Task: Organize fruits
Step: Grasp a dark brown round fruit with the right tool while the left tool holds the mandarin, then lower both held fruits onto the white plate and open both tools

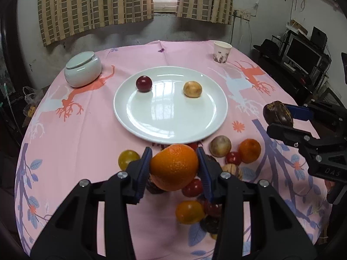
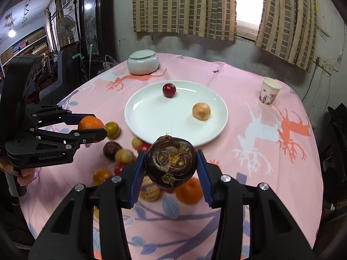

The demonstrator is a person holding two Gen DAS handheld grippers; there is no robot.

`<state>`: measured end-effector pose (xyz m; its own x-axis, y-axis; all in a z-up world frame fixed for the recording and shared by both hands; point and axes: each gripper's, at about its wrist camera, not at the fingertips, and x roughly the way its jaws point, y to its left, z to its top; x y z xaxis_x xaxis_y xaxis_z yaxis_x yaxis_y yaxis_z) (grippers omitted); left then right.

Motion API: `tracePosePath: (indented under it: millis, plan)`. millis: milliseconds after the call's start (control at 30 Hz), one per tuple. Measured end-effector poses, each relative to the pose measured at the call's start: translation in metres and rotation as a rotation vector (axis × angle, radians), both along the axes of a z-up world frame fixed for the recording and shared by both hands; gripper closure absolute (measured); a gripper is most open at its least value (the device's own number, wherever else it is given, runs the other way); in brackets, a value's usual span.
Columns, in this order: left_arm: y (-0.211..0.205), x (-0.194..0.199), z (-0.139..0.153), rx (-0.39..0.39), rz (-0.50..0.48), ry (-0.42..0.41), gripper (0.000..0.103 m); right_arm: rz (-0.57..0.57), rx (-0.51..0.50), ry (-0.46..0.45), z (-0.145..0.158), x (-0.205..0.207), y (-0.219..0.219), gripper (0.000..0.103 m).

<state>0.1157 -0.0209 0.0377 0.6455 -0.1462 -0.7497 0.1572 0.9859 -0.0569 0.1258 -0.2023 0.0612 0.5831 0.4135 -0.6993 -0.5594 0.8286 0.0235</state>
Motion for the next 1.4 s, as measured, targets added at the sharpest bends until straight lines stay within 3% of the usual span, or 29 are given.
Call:
tracePosePath:
  millis: [233,467,700,967,1400]
  plan:
    - [-0.003,0.046,-0.002,0.010,0.031,0.010,0.060,-0.006,0.002,0.006,-0.003,0.038,0.011,0.057]
    - [-0.002,0.091,-0.023,0.015,0.071,0.050,0.060,-0.037,-0.029,0.076,-0.034,0.088,0.022,0.057]
    - [0.003,0.119,-0.050,0.022,0.109,0.097,0.060,-0.036,-0.069,0.137,-0.062,0.112,0.034,0.057]
    - [0.008,0.135,-0.071,0.026,0.131,0.138,0.060,-0.046,-0.086,0.170,-0.076,0.126,0.038,0.057]
    - [0.005,0.142,-0.073,0.039,0.129,0.122,0.060,-0.071,-0.096,0.198,-0.092,0.145,0.042,0.057]
